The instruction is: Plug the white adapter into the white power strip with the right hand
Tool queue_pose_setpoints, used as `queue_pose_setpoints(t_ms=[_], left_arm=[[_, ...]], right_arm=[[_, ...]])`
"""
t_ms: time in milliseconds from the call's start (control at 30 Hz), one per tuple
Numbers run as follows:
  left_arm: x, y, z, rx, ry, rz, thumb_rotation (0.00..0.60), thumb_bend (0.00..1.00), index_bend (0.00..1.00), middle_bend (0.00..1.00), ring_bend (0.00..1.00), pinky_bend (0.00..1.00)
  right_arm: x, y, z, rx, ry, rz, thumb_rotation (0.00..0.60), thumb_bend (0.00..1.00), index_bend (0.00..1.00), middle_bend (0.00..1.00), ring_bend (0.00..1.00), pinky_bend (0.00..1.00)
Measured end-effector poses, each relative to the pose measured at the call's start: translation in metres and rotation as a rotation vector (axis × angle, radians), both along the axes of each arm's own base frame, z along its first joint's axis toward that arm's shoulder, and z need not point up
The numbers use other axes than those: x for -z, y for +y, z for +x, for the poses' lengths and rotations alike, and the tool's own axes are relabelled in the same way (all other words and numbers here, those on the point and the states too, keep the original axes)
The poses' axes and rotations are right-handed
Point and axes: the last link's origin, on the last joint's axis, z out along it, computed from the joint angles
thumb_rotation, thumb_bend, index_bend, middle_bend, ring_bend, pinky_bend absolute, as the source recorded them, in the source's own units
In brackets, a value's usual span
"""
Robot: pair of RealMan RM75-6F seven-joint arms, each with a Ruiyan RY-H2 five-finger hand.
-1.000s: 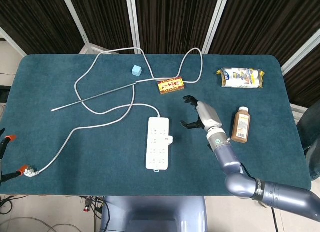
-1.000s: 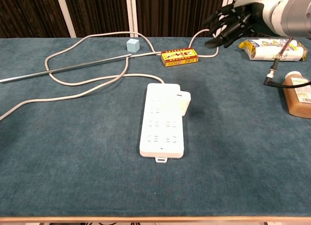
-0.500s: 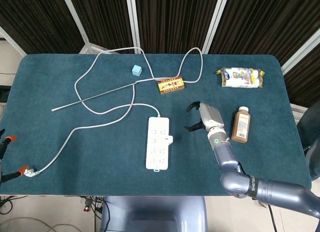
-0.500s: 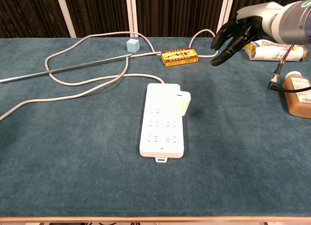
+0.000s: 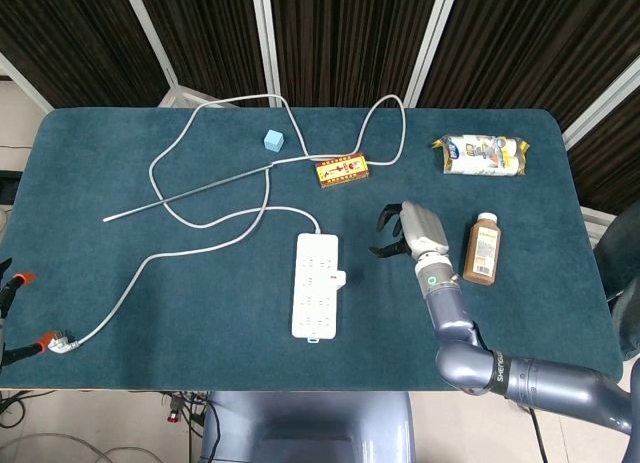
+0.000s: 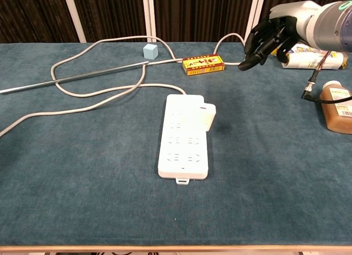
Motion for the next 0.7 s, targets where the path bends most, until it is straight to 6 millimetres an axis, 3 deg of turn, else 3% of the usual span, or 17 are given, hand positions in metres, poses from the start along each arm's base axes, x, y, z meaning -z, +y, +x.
queue_pose_setpoints(t_ms=[267, 400, 700], left_arm=[[0.0007, 0.0000, -0.0002, -0.005, 0.002, -0.012, 0.600, 0.09, 0.24, 0.01, 0.00, 0.00], [0.0004, 0.0000, -0.0001, -0.006, 0.002, -0.014, 0.600, 0.09, 0.24, 0.01, 0.00, 0.00], [-0.0003, 0.0002, -0.0006, -0.008, 0.001, -0.013, 0.600, 0.09, 0.24, 0.01, 0.00, 0.00]], right_arm=[[-0.0028, -0.0020, -0.0032, 0.011, 0.023, -0.039, 0.600, 0.27, 0.71, 0.63, 0.76, 0.93], [-0.0031, -0.0035, -0.0046, 0.025, 0.028, -0.068, 0.600, 0.40, 0.82, 0.71, 0.85, 1.00], [-0.0049, -0.0052, -0.0043, 0.057, 0.017, -0.114, 0.600, 0.72, 1.00, 0.85, 0.96, 1.00]])
